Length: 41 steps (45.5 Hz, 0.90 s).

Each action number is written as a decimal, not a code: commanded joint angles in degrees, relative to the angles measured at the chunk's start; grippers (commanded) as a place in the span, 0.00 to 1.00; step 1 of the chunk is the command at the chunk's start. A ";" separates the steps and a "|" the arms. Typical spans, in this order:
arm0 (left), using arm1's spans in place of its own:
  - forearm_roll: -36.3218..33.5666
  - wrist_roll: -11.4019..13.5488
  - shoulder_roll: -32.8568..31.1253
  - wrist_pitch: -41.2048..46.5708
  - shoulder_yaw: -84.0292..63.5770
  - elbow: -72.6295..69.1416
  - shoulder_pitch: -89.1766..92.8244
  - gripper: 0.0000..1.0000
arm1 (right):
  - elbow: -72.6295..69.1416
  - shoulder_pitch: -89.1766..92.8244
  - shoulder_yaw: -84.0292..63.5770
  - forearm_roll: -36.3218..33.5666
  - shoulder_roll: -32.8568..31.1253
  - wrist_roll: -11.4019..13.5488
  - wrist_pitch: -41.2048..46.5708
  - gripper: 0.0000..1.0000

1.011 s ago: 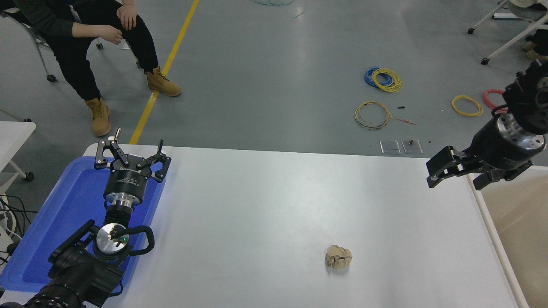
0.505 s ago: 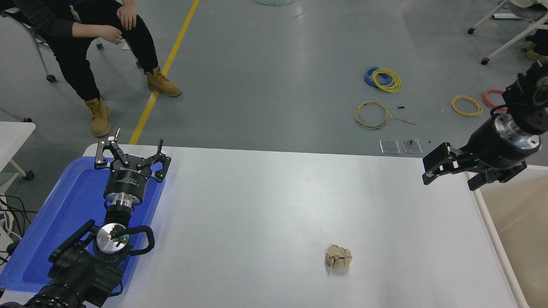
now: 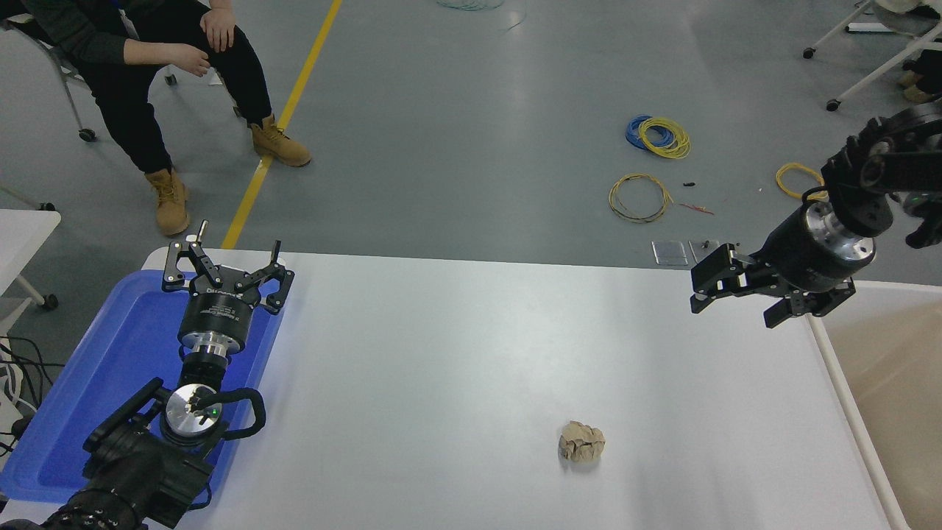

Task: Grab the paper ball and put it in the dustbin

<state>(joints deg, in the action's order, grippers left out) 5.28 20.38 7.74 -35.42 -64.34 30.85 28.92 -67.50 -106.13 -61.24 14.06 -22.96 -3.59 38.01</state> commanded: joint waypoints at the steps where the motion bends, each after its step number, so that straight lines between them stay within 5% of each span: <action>1: 0.00 0.01 0.00 0.00 0.00 0.00 0.00 1.00 | 0.35 5.32 3.75 0.09 6.26 -0.01 -7.86 1.00; 41: 0.00 0.01 -0.09 0.00 0.00 0.00 0.00 1.00 | 0.53 19.56 6.92 0.35 13.99 -0.27 -17.35 1.00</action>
<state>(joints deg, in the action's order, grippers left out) 5.27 20.39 7.66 -35.42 -64.34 30.85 28.92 -67.08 -90.93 -55.36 14.47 -9.99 -3.86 23.57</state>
